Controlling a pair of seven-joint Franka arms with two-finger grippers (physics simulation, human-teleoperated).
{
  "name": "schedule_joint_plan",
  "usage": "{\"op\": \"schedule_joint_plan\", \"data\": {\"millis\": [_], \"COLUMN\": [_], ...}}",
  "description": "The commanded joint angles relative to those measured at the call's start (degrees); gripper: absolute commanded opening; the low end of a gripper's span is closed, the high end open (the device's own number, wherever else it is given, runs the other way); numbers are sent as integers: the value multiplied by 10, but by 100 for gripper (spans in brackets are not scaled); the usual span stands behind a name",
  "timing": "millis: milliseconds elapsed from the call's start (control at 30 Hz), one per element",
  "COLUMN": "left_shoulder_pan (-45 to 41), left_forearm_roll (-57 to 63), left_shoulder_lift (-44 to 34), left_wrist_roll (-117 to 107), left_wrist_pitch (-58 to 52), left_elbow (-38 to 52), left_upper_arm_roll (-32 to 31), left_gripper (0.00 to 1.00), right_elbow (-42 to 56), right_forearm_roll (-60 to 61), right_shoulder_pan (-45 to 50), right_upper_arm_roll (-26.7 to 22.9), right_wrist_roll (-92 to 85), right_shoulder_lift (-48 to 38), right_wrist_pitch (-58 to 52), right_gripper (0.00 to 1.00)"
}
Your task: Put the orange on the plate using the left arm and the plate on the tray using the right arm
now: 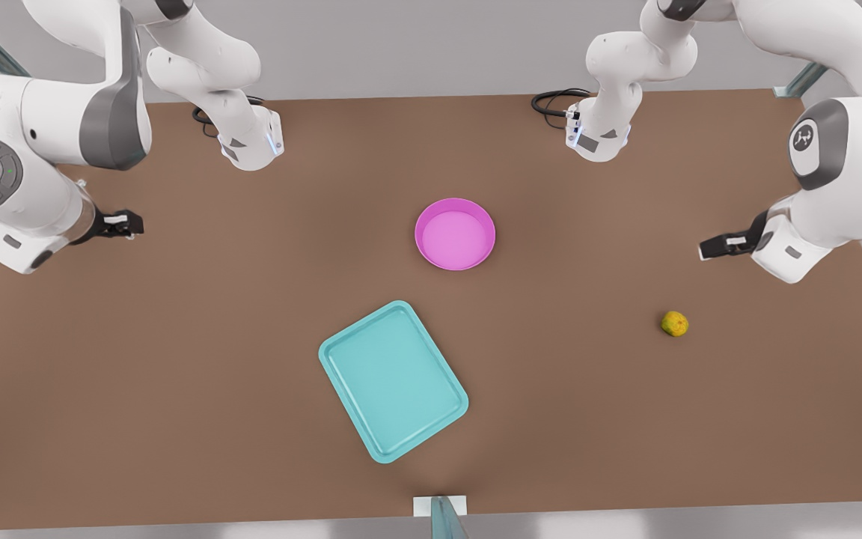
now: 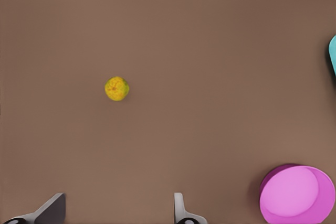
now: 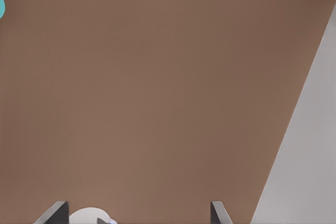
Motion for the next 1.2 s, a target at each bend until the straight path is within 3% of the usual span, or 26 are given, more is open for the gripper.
{"op": "schedule_joint_plan", "data": {"millis": [0,67,100,200,333,533,667,1167], "left_shoulder_pan": [1,1,9,30,48,65,55,43], "left_forearm_roll": [5,10,10,11,-3,-5,-78,-74], "left_shoulder_lift": [-1,8,20,83,105,144,152,195], "left_wrist_roll": [-28,-36,-37,-23,121,290,281,272], "left_wrist_pitch": [28,28,44,301,527,551,542,582], "left_elbow": [0,-13,-60,-200,-331,-355,-355,-336], "left_upper_arm_roll": [1,9,20,36,44,54,53,60], "left_gripper": [100,100,100,100,100,100,100,100], "right_elbow": [0,0,0,0,-1,-1,-4,-4], "right_forearm_roll": [2,2,2,3,2,2,2,2], "right_shoulder_pan": [-1,-1,-1,-2,-2,-2,-2,-1], "right_upper_arm_roll": [0,0,0,0,0,0,0,0], "right_wrist_roll": [-46,-46,-46,-46,-45,-45,-44,-44], "right_shoulder_lift": [0,2,3,6,9,14,16,27], "right_wrist_pitch": [46,46,46,43,43,43,43,37], "right_gripper": [100,100,100,100,100,100,100,100]}}
